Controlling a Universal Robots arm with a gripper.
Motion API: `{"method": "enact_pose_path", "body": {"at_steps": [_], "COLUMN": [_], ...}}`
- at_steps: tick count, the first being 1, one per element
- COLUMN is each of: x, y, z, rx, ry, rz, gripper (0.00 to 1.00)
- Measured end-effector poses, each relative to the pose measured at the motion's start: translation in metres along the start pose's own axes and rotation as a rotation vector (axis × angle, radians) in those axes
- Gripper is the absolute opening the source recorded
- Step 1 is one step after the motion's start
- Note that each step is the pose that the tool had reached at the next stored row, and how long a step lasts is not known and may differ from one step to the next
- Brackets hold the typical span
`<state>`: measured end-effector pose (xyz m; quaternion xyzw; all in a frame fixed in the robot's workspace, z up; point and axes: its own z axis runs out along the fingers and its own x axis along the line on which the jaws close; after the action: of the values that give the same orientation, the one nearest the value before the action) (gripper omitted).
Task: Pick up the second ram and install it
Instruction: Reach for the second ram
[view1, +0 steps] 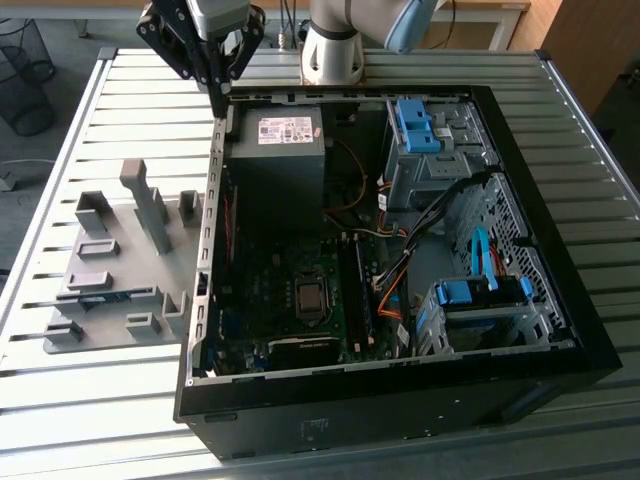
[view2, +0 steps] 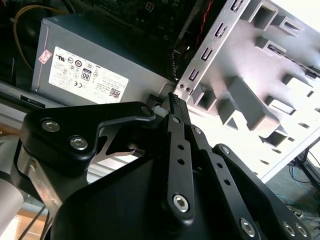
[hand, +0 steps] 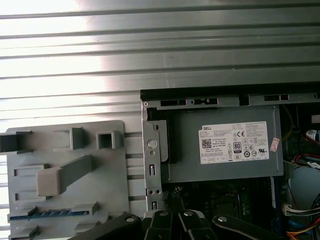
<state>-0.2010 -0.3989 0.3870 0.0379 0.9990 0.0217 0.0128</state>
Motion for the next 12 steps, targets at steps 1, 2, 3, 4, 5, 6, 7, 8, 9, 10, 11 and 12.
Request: {"method": "enact_pose_path", "body": {"at_steps": [1, 2, 3, 4, 5, 6, 7, 8, 9, 10, 11, 12], "x": [0.0005, 0.0011, 0.0016, 0.0022, 0.0029, 0.0035, 0.0041, 0.0047, 0.0053, 0.0058, 0.0062, 0.0067], "y": [0.0, -0.0001, -0.0001, -0.0002, -0.0002, -0.0003, -0.0003, -0.0003, -0.0005, -0.0008, -0.0018, -0.0036], "z": [0.0, 0.0, 0.0, 0.0, 0.0, 0.0, 0.0, 0.0, 0.0, 0.0, 0.0, -0.0001], "rx": [0.0, 0.0, 0.0, 0.0, 0.0001, 0.0, 0.0, 0.0, 0.0001, 0.0, 0.0, 0.0], "ry": [0.0, 0.0, 0.0, 0.0, 0.0001, 0.0, 0.0, 0.0, 0.0001, 0.0, 0.0001, 0.0001], "rz": [0.0, 0.0, 0.0, 0.0, 0.0, 0.0, 0.0, 0.0, 0.0, 0.0, 0.0, 0.0], "gripper": [0.1, 0.1, 0.1, 0.1, 0.1, 0.1, 0.1, 0.1, 0.1, 0.1, 0.1, 0.1]}}
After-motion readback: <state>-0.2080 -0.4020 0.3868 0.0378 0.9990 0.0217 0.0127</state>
